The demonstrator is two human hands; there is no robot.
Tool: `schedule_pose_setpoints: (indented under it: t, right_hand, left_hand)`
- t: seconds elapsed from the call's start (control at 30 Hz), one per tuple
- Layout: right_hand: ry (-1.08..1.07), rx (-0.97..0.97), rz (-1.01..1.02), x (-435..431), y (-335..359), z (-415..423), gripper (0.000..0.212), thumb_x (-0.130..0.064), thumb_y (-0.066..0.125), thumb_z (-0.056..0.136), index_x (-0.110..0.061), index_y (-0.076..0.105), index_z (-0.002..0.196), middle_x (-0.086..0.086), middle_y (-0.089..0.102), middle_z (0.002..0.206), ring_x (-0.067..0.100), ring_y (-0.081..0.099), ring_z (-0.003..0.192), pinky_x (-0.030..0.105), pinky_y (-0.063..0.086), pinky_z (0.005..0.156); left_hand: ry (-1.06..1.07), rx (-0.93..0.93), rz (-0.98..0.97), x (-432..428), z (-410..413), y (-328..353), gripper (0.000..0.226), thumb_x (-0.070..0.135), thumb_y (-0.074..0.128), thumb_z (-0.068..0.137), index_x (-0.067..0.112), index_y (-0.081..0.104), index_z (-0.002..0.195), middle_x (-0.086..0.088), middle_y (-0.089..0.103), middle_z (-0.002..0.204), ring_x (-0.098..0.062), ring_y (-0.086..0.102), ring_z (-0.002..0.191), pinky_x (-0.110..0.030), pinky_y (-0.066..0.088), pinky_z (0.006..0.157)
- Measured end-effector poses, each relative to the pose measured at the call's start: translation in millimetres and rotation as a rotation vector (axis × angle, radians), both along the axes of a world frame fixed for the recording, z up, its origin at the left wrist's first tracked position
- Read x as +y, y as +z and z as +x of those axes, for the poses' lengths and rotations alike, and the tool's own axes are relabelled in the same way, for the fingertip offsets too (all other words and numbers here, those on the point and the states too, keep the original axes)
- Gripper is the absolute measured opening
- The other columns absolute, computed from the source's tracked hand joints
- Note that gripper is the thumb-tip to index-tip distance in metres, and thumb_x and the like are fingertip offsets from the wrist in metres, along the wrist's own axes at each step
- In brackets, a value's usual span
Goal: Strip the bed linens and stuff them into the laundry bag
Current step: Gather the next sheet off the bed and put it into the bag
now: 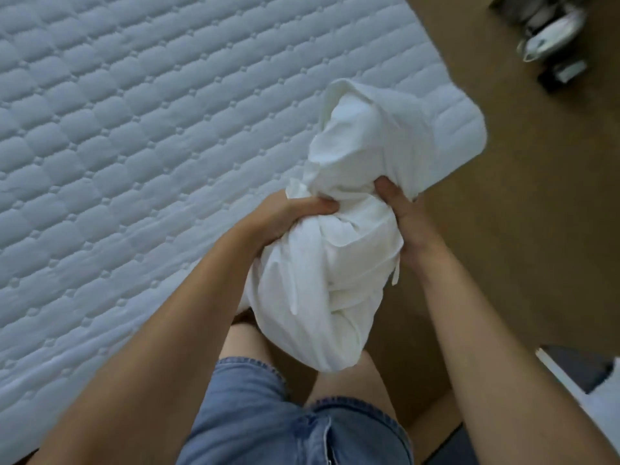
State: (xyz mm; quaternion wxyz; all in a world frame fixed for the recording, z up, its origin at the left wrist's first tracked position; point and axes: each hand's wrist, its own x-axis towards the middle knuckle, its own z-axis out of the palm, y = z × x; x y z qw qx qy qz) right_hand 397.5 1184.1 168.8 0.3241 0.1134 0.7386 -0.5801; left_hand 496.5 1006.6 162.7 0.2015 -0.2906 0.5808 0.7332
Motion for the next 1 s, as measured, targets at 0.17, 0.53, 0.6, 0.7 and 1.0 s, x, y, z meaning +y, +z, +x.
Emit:
schedule_pose_setpoints:
  t: [0.17,0.53,0.6,0.7,1.0]
  right_hand:
    - [-0.273,0.192,-0.038,158.6,69.2,8.9,0.084,-0.057,0.078,0.063,-0.026,0.048,0.135,-0.008,0.062,0.122,0.011,0.061,0.109,0.033,0.050,0.092]
    - [-0.723,0.301,-0.107,414.6,117.8,26.3,0.054,-0.051,0.071,0.068,-0.029,0.056,0.115,-0.015,0.065,0.099,0.000,0.062,0.085,0.013,0.048,0.060]
    - [-0.795,0.340,-0.106,446.8,116.3,24.5,0.067,-0.056,0.075,0.062,-0.027,0.057,0.120,-0.013,0.066,0.104,0.004,0.064,0.093,0.023,0.052,0.075]
    - [-0.883,0.319,-0.109,498.0,109.6,9.2,0.086,-0.070,0.077,0.049,-0.030,0.057,0.122,-0.010,0.068,0.110,0.012,0.065,0.100,0.038,0.051,0.092]
    - [-1.115,0.309,-0.131,680.3,84.0,-114.3,0.068,-0.058,0.079,0.059,-0.026,0.057,0.116,-0.006,0.066,0.107,0.017,0.064,0.099,0.038,0.053,0.088]
  left_hand:
    - [-0.271,0.064,-0.008,138.5,-55.4,65.5,0.069,0.052,0.079,0.039,0.029,0.069,0.103,0.005,0.074,0.099,-0.018,0.070,0.092,-0.039,0.052,0.092]
    - [-0.679,0.144,-0.056,401.3,-125.6,126.3,0.053,0.039,0.080,0.061,0.018,0.068,0.108,0.001,0.075,0.093,-0.018,0.071,0.085,-0.031,0.054,0.075]
    - [-0.736,0.150,-0.072,439.5,-141.3,129.4,0.031,0.030,0.075,0.075,0.016,0.069,0.103,0.004,0.075,0.083,-0.013,0.070,0.074,-0.024,0.051,0.063]
    - [-0.831,0.133,-0.108,494.7,-168.6,127.4,0.033,0.035,0.076,0.074,0.016,0.069,0.100,0.003,0.075,0.084,-0.013,0.071,0.075,-0.025,0.052,0.065]
    - [-1.073,0.122,-0.100,695.8,-326.4,113.1,0.070,0.050,0.079,0.055,0.018,0.066,0.115,-0.004,0.074,0.101,-0.023,0.071,0.093,-0.040,0.053,0.089]
